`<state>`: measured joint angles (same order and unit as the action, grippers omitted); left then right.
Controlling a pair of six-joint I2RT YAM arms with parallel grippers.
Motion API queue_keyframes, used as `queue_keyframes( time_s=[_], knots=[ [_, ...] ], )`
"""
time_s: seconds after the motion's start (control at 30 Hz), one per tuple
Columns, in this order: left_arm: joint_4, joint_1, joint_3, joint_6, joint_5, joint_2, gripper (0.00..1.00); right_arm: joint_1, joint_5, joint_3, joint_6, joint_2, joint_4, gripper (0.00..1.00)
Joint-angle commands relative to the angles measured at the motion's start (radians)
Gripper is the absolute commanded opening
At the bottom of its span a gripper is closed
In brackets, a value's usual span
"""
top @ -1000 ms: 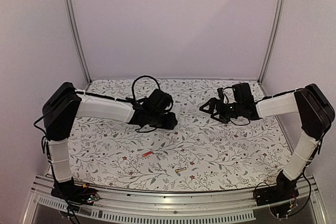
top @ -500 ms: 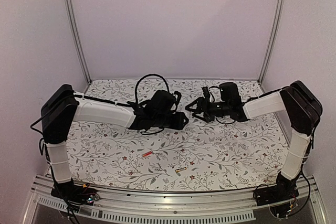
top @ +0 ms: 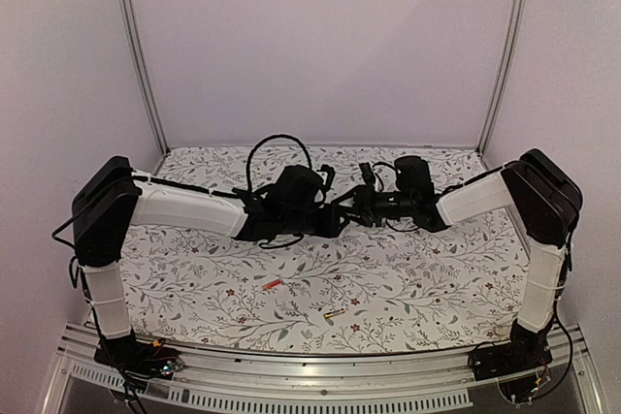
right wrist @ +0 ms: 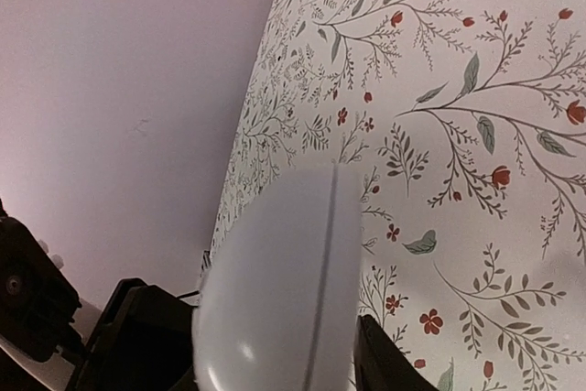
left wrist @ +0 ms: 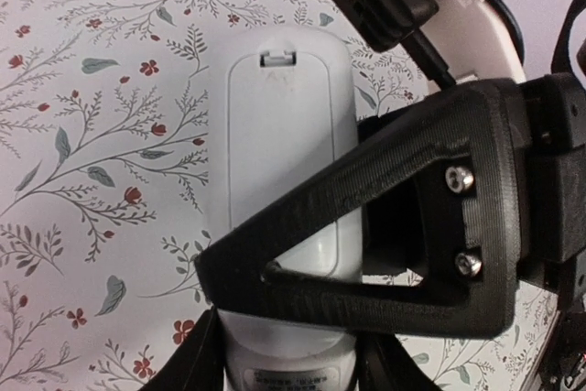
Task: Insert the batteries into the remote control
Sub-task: Pass from the left arm to the right, then pass from the right arm to the left
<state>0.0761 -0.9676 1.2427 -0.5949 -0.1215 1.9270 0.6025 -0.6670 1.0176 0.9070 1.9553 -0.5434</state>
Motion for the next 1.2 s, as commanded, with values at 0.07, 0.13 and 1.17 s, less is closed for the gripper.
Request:
queue_keyframes(
  time_s=[0.07,0.13,1.17],
  knots=[
    [0.062,-0.015,-0.014,0.026,-0.014,-0.062,0.28,0.014,-0.021,0.012,0.024,0.037,-0.032,0.23],
    [0.06,-0.013,-0.026,0.045,0.001,-0.083,0.42,0.011,-0.03,0.015,0.021,0.032,-0.031,0.16],
    [-0.057,0.19,-0.098,0.314,0.823,-0.367,0.71,0.18,-0.161,0.221,-0.922,-0.367,1.083,0.0]
  ],
)
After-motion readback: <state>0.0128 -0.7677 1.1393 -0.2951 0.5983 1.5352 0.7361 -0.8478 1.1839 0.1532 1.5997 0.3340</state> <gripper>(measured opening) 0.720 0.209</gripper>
